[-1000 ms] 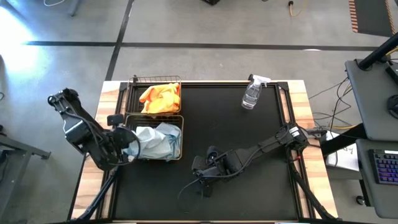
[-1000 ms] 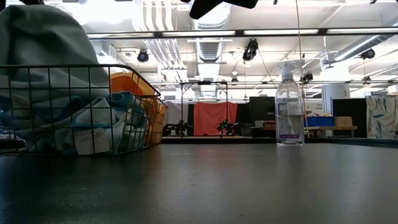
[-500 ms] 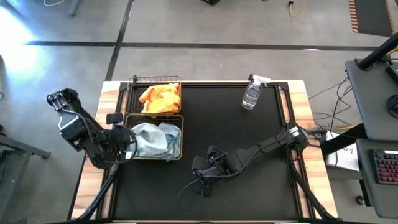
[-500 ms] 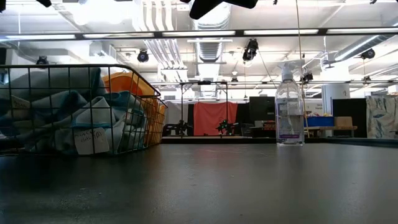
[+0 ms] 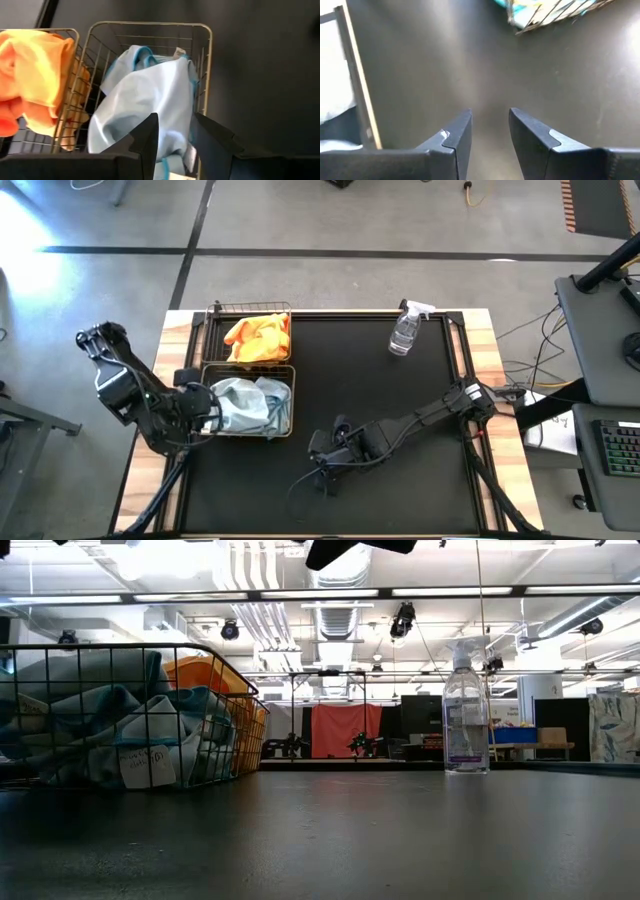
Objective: Sort microfiber towel by color & place in baskets
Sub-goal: Return to Home Position
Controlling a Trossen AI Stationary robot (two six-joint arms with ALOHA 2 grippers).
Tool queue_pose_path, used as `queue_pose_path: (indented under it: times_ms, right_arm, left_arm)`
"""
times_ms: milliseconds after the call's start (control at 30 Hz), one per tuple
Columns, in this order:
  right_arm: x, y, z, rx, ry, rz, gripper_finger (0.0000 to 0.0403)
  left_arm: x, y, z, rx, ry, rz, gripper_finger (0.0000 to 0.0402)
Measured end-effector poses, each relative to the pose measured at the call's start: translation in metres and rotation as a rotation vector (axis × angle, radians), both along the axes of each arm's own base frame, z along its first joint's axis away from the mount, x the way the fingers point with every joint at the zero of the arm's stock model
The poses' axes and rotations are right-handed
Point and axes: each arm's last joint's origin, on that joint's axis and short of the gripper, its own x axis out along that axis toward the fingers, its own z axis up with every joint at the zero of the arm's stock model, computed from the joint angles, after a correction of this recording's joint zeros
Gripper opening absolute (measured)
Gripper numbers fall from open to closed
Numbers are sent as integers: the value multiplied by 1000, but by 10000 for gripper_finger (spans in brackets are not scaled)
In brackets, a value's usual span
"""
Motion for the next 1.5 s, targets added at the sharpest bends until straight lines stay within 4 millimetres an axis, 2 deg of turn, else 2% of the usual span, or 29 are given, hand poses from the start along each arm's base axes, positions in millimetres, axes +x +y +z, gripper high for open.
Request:
queue_pose_path:
  times_ms: [167,367,633,1000,1200,1500]
  right_arm:
    - [-1,2,0,113,28,-56,123]
    - [0,3,1,127,22,-52,123]
    - [0,5,2,58,-4,26,123]
    - [-3,13,2,-12,-5,156,123]
    - [-7,12,7,-58,-19,167,123]
    - [-12,9,17,-60,-44,164,123]
  left_arm:
    - [2,-4,-2,-43,53,-20,108]
    - [5,-10,-4,-83,72,-34,108]
    - [6,-12,-5,-102,94,-31,108]
    - [-10,-15,0,-161,30,-124,108]
    - [-20,-15,-15,-190,3,-172,108]
    - [-32,-14,-49,-327,-93,-262,108]
